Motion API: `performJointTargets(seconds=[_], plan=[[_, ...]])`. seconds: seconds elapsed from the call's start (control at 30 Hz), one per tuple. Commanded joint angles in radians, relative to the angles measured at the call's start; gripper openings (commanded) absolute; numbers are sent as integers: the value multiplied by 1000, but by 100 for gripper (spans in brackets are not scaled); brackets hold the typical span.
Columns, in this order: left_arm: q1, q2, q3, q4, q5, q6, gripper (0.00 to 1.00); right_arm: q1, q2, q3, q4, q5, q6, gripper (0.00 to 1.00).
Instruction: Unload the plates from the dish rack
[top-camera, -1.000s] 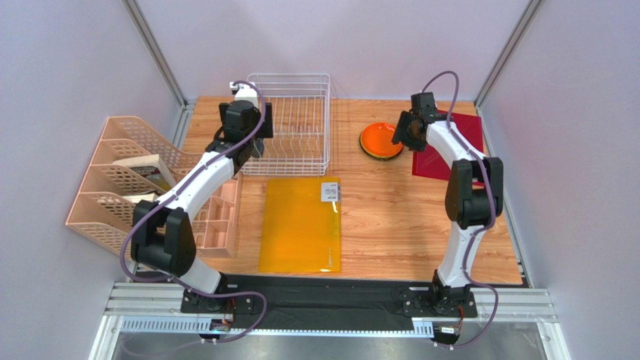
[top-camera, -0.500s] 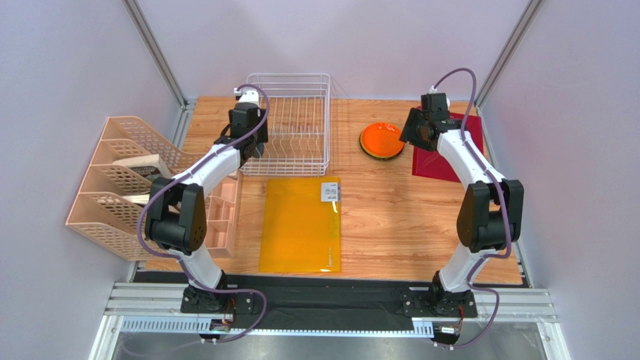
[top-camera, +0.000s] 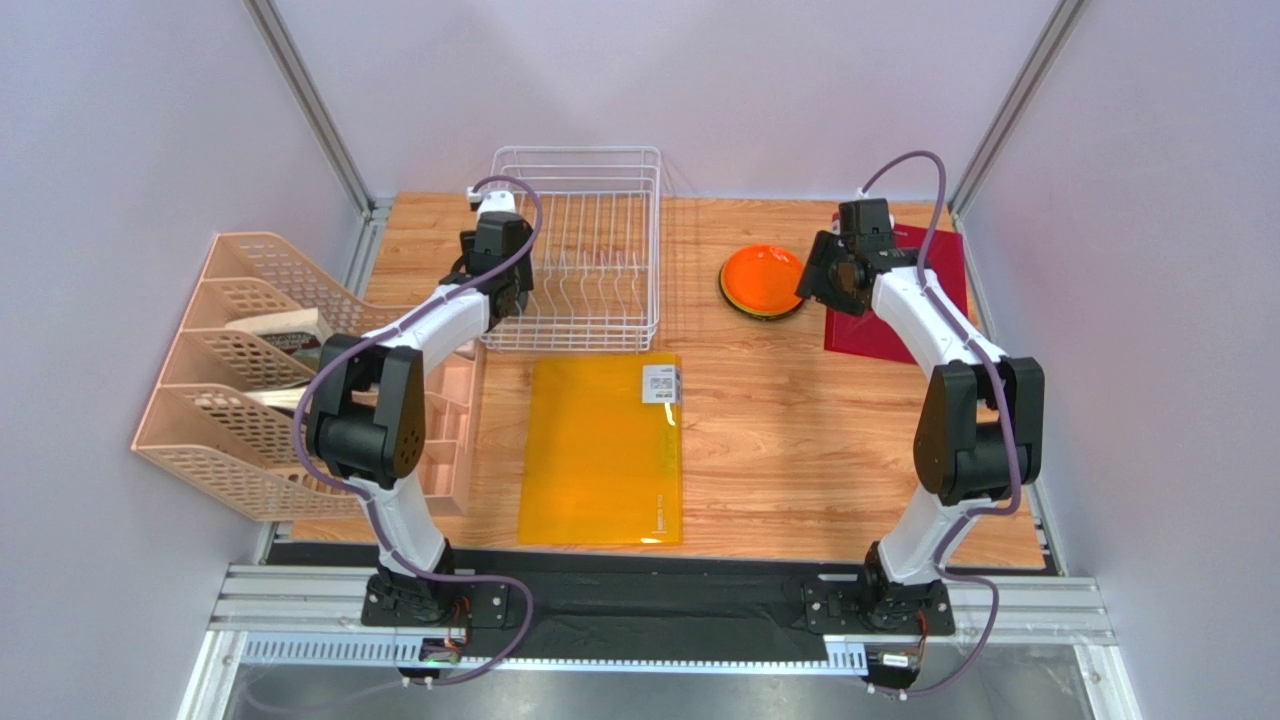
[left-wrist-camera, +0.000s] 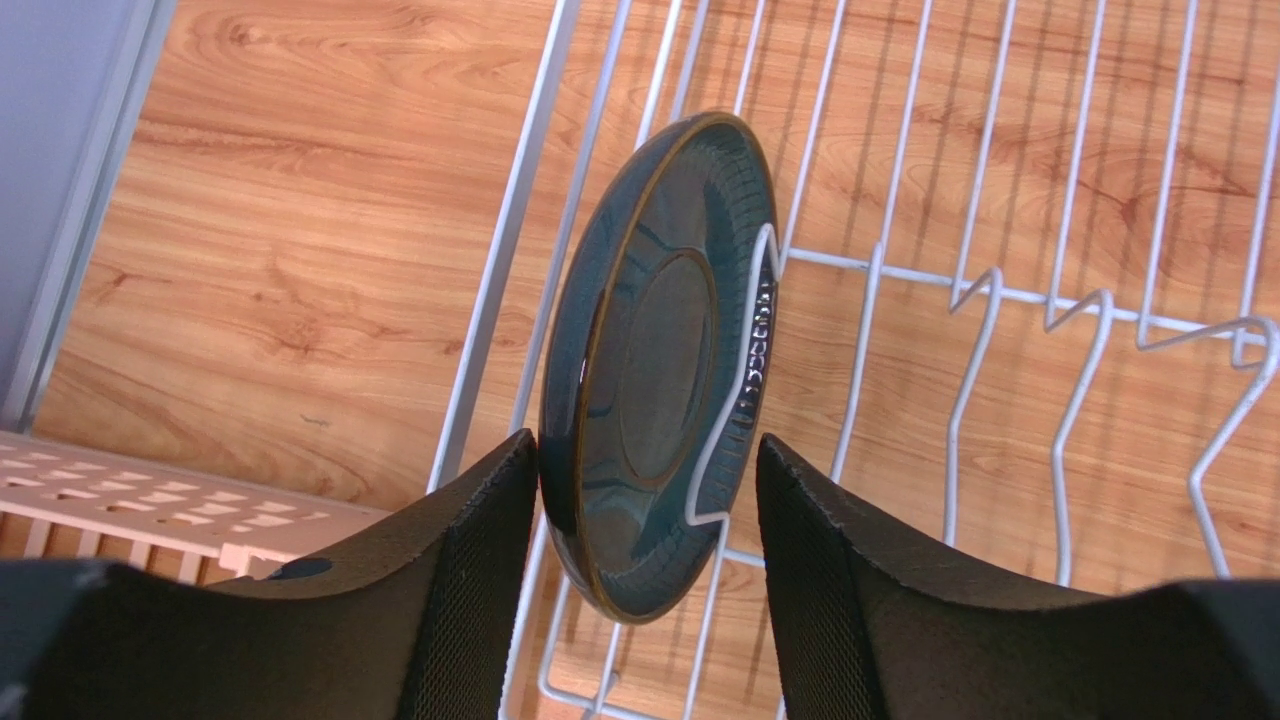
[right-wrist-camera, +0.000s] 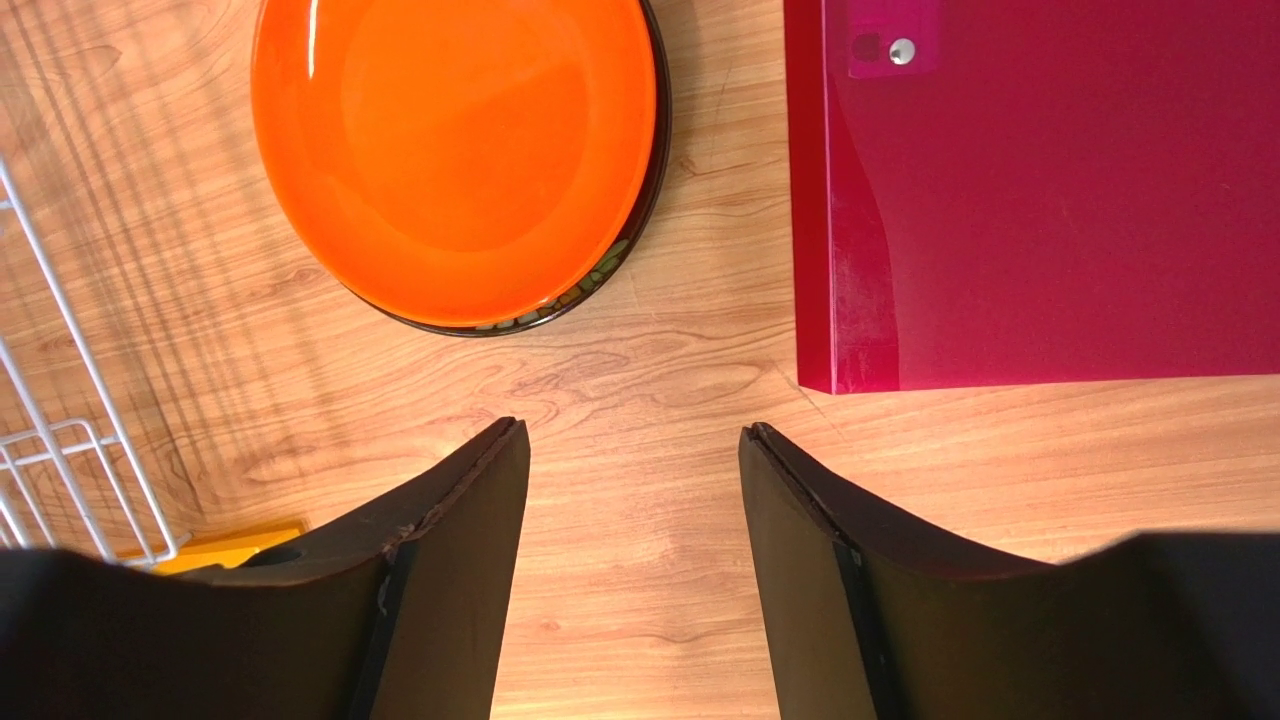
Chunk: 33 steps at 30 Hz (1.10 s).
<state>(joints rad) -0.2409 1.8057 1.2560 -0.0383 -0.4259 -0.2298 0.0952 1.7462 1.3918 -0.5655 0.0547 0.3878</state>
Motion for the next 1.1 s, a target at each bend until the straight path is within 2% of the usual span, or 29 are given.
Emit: performJointTargets(seconds=[0.0, 0.1, 0.27, 0.37, 0.53, 0.6, 0.67, 0.83, 1.07], plan=[[6, 11, 33, 34, -37, -29, 60, 3, -24, -4, 46, -15, 5, 59], [6, 11, 26, 53, -45, -34, 54, 3, -17, -5, 47, -21, 6, 59], [9, 32, 37, 52, -60, -36, 50, 3, -2, -8, 47, -27, 6, 59], [9, 34, 36, 55, -56, -39, 40, 3, 10, -8, 46, -29, 5, 59], [11, 35, 33, 52, -70, -42, 36, 3, 19, -8, 44, -35, 5, 58], [11, 30, 26, 67, -71, -34, 31, 3, 22, -5, 46, -36, 6, 58], [11, 35, 36, 55, -71, -32, 19, 3, 26, -2, 44, -39, 6, 58], [11, 46, 52, -3, -82, -60, 0, 3, 26, -2, 44, -39, 6, 58], [9, 20, 56, -8, -63, -57, 0, 3, 16, -8, 38, -38, 8, 58]])
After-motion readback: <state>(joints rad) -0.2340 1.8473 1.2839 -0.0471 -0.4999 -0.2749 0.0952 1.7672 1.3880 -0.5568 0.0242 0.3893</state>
